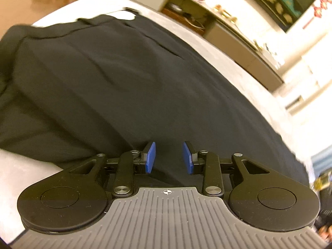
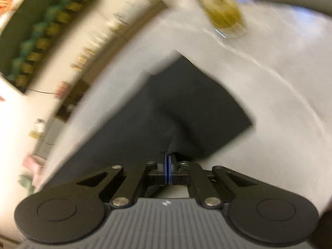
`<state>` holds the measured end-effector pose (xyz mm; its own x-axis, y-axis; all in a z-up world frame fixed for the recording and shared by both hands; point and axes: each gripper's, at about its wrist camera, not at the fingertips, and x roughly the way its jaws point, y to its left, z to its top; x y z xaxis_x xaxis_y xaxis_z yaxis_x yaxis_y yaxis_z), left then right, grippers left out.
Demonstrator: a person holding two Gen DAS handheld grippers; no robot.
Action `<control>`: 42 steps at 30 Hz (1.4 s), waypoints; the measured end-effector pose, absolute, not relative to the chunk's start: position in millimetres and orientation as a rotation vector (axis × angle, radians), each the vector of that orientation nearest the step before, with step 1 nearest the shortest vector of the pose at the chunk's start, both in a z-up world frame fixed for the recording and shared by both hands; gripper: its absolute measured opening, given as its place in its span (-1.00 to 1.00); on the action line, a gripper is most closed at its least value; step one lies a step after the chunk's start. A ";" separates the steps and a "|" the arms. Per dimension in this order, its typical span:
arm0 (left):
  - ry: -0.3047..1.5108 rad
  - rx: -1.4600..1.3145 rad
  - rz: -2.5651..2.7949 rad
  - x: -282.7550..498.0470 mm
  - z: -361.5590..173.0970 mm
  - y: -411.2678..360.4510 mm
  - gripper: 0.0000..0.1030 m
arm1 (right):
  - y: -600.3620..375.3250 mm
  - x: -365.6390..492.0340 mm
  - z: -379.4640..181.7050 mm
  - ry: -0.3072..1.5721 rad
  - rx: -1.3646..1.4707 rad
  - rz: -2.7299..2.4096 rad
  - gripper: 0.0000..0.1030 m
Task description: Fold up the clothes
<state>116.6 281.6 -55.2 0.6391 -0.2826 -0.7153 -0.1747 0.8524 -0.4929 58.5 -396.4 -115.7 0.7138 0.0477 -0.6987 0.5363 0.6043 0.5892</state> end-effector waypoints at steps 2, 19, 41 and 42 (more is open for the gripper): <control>0.885 -0.608 -0.057 111.6 -55.8 288.0 -0.48 | -396.1 59.8 -112.3 0.729 0.870 -0.304 -0.96; 0.844 -0.727 0.060 94.8 -60.9 335.3 -0.17 | -397.5 62.8 -120.2 0.747 0.890 -0.327 -0.79; 0.605 -1.052 0.337 8.0 -58.9 461.3 -0.37 | -203.6 49.8 -18.2 0.481 0.200 -0.084 -0.31; 0.624 -1.045 0.348 6.7 -62.1 464.6 -0.35 | -172.0 58.1 -16.3 0.499 0.148 0.020 -0.26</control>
<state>6.7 464.6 -62.1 0.7773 -0.0223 -0.6287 -0.5467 0.4706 -0.6926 58.1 -172.0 -16.3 0.8783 0.0547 -0.4750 0.0173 0.9892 0.1458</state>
